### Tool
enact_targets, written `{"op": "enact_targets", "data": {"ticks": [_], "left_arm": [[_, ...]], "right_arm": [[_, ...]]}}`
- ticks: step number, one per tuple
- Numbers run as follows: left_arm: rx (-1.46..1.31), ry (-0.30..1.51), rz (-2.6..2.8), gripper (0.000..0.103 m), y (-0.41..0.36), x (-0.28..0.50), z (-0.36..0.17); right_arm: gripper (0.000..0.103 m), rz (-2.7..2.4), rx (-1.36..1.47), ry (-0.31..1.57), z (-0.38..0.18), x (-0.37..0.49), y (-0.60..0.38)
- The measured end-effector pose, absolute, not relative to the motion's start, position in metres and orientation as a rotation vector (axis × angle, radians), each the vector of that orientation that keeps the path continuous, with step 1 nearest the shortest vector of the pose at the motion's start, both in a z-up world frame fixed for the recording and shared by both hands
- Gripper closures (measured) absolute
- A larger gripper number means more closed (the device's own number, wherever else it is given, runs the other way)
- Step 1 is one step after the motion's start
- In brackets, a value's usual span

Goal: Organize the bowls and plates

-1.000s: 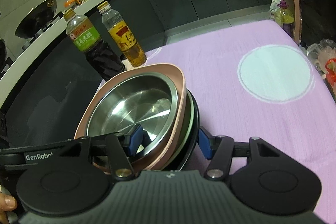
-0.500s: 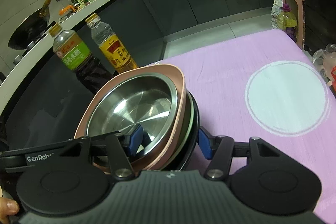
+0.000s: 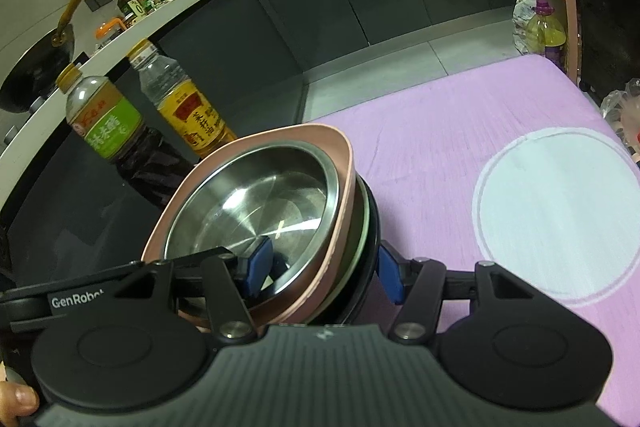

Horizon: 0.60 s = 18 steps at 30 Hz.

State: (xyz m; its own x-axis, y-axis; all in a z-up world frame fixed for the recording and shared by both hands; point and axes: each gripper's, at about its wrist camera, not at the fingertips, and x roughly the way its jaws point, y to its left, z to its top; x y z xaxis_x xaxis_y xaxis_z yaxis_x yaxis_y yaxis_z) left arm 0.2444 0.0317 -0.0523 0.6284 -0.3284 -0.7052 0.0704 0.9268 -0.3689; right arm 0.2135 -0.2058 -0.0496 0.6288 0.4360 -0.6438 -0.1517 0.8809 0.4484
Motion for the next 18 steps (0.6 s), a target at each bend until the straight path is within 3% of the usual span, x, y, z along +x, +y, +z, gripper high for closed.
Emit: {"op": "enact_targets", "data": {"ticks": [18], "left_arm": [[-0.381,0.909,-0.214,0.033,0.039,0.260,-0.079]], "right_arm": [[0.049,0.340,0.351,0.849,-0.068,0.227,-0.209]]}}
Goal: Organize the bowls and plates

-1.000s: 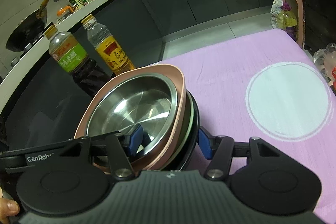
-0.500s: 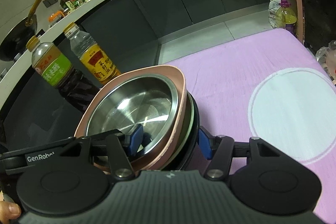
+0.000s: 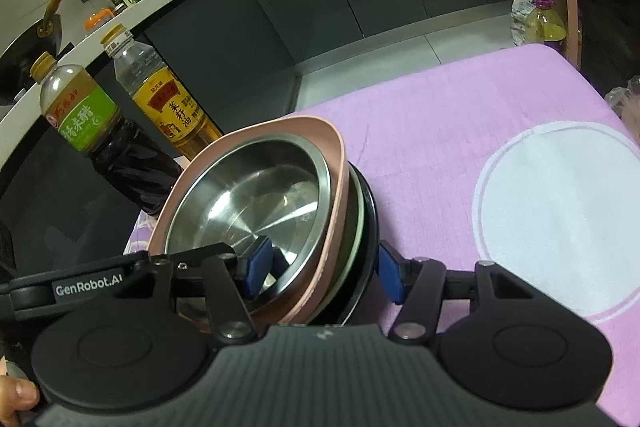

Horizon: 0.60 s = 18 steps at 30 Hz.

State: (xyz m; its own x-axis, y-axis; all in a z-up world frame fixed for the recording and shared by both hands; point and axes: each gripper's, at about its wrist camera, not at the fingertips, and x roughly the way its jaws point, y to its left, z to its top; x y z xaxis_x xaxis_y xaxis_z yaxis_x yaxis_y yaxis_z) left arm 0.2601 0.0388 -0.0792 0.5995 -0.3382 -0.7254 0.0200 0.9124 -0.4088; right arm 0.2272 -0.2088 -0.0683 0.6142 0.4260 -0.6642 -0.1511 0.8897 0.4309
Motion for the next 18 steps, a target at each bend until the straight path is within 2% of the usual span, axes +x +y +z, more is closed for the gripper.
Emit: {"op": "enact_targets", "data": {"ticks": [9,18], "left_arm": [[-0.380,0.898,-0.208,0.033,0.039,0.261,-0.079],[-0.285,0.775,-0.169,0.033,0.036,0.246,-0.051]], "right_arm": [[0.049,0.335,0.327,0.840,-0.067,0.226,-0.206],[0.049,0.322,0.312,0.831,-0.064,0.225,-0.204]]}}
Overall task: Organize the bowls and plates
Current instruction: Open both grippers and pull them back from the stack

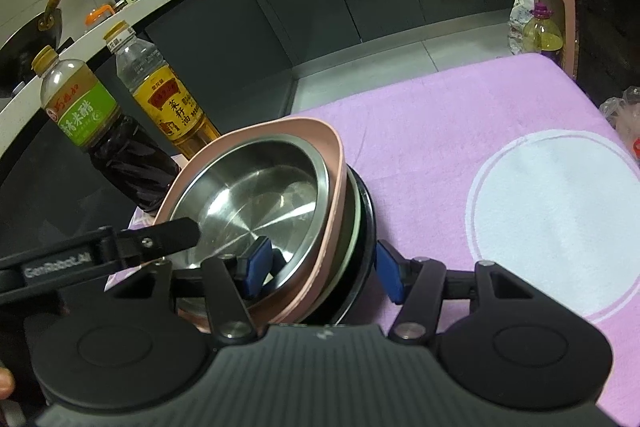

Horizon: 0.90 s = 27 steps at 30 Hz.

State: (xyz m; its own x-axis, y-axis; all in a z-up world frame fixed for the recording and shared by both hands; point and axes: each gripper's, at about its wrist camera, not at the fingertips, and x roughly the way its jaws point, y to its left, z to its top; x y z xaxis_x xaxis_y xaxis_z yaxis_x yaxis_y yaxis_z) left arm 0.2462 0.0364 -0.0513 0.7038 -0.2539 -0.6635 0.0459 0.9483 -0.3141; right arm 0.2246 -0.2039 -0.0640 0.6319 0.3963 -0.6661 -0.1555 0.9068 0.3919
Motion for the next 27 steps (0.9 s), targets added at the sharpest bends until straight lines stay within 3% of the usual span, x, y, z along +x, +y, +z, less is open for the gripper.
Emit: {"op": "enact_targets", "data": {"ticks": [27], "left_arm": [[-0.145,0.521,-0.105,0.033,0.029,0.105,0.013]], "right_arm": [[0.049,0.309,0.159,0.571,0.005,0.105,-0.189]]}}
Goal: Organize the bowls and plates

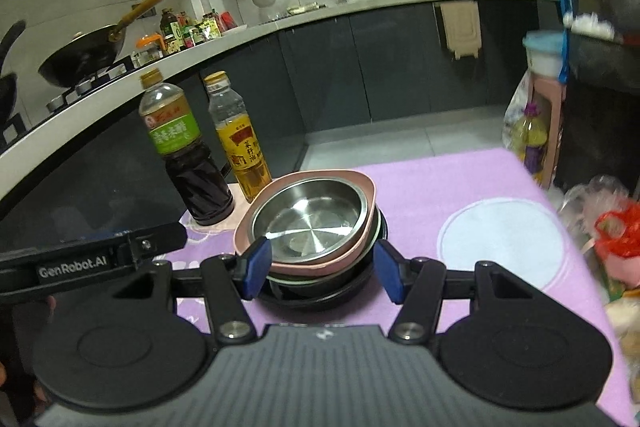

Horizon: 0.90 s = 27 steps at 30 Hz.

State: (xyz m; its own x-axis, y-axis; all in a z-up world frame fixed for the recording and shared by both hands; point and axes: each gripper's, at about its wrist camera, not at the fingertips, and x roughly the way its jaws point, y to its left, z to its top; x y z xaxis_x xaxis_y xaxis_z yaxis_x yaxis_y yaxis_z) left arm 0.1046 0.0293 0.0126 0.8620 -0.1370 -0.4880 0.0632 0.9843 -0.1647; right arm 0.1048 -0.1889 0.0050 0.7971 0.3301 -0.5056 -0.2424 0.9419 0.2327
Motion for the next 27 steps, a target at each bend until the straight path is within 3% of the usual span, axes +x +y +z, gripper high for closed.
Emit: {"op": "enact_targets", "data": {"ticks": [21,27], "left_arm": [[-0.088,0.358,-0.073,0.033,0.024,0.010,0.034],[-0.059,0.382,-0.025,0.033,0.016,0.001,0.030]], "right_arm": [[0.049,0.297,0.091,0.499,0.021,0.033,-0.173],[0.049,0.266,0.060,0.466,0.020,0.019,-0.172]]}}
